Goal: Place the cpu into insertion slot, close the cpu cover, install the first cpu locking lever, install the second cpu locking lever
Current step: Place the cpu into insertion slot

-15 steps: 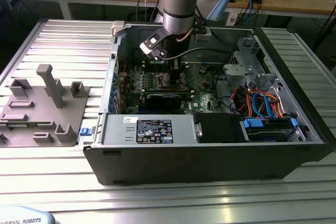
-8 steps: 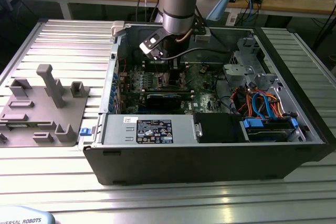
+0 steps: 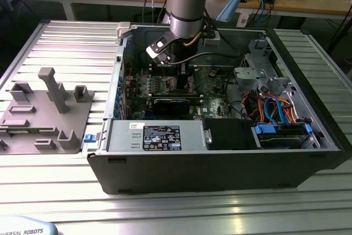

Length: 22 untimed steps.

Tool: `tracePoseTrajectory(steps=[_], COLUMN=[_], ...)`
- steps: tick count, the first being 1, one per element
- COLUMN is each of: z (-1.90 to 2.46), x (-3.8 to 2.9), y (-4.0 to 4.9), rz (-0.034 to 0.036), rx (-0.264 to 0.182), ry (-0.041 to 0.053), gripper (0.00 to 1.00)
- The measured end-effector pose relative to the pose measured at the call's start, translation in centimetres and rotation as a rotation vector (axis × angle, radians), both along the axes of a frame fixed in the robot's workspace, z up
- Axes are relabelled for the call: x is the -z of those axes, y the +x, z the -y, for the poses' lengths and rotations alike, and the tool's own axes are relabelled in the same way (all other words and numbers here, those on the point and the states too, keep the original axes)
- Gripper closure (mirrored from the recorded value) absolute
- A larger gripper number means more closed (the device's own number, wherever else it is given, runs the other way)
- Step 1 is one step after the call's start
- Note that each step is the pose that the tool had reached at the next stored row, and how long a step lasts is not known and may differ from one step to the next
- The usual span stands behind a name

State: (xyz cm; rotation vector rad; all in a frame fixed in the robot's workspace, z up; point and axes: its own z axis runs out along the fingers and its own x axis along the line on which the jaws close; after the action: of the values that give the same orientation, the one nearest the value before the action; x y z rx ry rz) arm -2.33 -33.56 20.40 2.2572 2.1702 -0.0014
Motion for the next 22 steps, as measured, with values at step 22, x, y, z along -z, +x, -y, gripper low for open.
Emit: tracePoseTrajectory(steps=[22], z=[-0.10], x=[0.38], y=[0.00], rz=[0.0002], rx=[0.013], ry=[0.0002], gripper=[0.38])
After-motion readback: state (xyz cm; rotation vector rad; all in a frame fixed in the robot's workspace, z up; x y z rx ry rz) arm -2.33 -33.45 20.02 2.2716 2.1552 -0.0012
